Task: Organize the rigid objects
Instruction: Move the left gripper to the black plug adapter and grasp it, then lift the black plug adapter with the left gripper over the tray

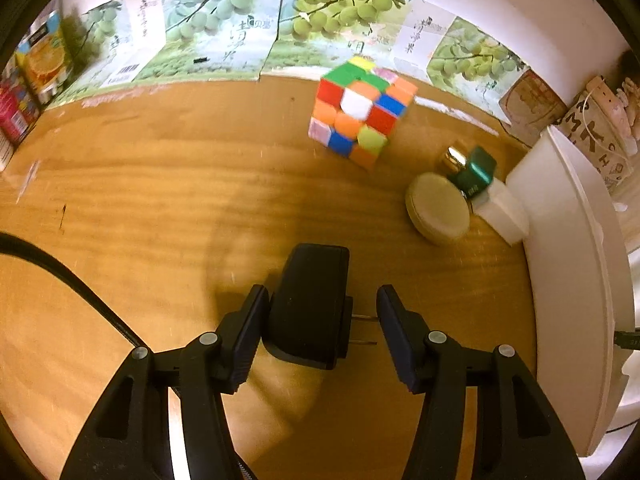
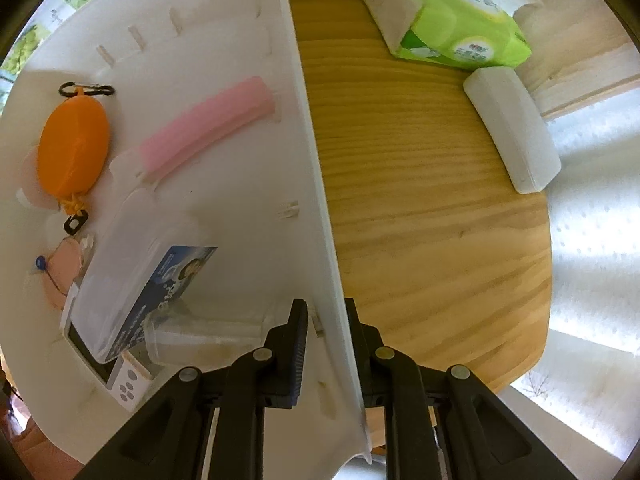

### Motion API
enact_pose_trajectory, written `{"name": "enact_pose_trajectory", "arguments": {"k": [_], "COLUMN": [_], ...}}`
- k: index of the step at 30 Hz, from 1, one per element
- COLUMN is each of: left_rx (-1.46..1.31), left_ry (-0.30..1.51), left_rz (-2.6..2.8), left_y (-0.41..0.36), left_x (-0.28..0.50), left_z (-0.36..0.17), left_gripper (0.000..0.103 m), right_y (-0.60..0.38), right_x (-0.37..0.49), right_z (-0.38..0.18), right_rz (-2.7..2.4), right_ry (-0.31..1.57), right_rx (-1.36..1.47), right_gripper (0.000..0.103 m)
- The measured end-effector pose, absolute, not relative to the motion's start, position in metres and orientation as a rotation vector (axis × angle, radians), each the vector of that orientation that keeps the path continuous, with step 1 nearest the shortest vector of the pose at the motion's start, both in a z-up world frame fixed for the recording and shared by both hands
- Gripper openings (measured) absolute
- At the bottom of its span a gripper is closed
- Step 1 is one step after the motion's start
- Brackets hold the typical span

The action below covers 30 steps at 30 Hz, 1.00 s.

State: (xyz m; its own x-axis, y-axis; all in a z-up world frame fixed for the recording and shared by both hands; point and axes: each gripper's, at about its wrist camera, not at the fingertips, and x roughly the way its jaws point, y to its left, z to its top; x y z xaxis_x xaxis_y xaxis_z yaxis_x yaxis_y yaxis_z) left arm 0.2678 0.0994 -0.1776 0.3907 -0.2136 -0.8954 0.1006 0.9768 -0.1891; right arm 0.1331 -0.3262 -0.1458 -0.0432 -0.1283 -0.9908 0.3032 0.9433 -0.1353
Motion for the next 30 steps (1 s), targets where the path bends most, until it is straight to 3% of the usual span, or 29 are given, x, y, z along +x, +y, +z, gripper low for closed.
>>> {"name": "enact_pose_trajectory", "arguments": {"k": [8,30], "left_rx": [-0.128,-0.142], "left_ry": [1.148,0.987], "left_rz": [-0.181,-0.232], "left_y": [0.077,-0.007], "left_x": [0.236,0.173], "left_z": [-0.155,-0.06], "left_gripper": [0.059,0.059], "right_y": [-0.33,-0.328], "right_x": [0.131,0.114], "right_z": [-0.147,-0.147], "right_rz": [-0.278,-0.057], "right_ry": [1.571,1.536], "right_rx": [0.134,0.063], "right_gripper": [0.011,0.011]}}
